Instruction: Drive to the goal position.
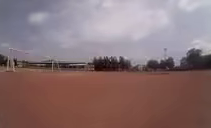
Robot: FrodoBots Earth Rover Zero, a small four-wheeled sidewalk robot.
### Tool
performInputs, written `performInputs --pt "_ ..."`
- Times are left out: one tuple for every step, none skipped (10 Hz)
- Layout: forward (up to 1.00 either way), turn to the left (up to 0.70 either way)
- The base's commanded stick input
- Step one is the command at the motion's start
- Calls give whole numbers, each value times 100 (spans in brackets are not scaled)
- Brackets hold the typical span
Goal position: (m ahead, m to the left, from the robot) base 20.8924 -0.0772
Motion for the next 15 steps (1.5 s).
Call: performInputs --pt "70 0" --pt "70 0" --pt "70 0" --pt "70 0" --pt "70 0" --pt "70 0" --pt "70 0" --pt "70 0" --pt "70 0" --pt "70 0" --pt "70 0" --pt "70 0" --pt "70 0" --pt "70 0" --pt "70 0"
